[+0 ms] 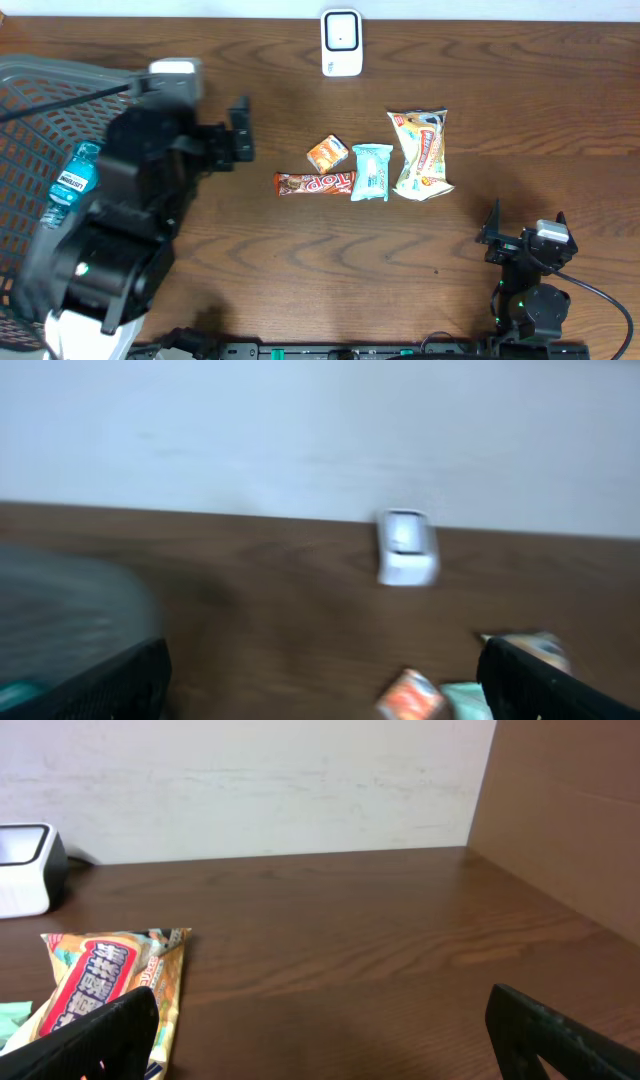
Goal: Scan the item barcode
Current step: 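Reach the left gripper back into the basket toward the blue Listerine bottle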
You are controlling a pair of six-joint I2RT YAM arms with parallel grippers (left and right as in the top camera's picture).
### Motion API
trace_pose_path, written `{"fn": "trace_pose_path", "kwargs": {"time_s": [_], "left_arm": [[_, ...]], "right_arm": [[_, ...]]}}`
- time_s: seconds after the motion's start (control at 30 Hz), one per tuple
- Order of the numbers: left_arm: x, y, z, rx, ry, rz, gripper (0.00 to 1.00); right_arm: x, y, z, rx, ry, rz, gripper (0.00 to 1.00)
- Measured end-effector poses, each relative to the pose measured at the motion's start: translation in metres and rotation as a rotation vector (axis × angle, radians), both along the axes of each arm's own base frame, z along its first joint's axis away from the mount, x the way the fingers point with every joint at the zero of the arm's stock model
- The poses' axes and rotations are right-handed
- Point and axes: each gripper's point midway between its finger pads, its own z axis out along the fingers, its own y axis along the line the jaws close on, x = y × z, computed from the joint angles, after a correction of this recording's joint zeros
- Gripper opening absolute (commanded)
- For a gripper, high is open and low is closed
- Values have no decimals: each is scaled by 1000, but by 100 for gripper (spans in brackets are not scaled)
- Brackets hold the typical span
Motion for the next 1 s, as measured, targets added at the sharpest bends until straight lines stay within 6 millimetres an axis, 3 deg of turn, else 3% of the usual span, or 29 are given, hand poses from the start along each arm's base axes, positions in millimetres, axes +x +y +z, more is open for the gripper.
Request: {"fn": "trace_pose_path", "kwargs": {"time_s": [0.2, 0.33, 0.47, 0.57, 0.67, 0.8, 1.0], "left_arm": [[-16, 95, -16, -63, 61, 459, 98], [-46, 164, -42, -257, 102, 879, 98], [-80, 210, -68, -490, 87, 1247, 98], [-90, 232, -81, -655, 32, 1442, 98], [-87, 246, -99, -788, 8, 1575, 98], [-70, 253, -129, -869, 57, 1670, 98], [-44, 266, -183, -848, 169, 1777, 98]], "right_arm": [[0, 0, 0, 0, 0, 0, 99], [0, 0, 0, 0, 0, 0, 99], [0, 0, 0, 0, 0, 0, 99], [0, 0, 0, 0, 0, 0, 99], [0, 0, 0, 0, 0, 0, 99], [0, 0, 0, 0, 0, 0, 99], [0, 0, 0, 0, 0, 0, 99]]}}
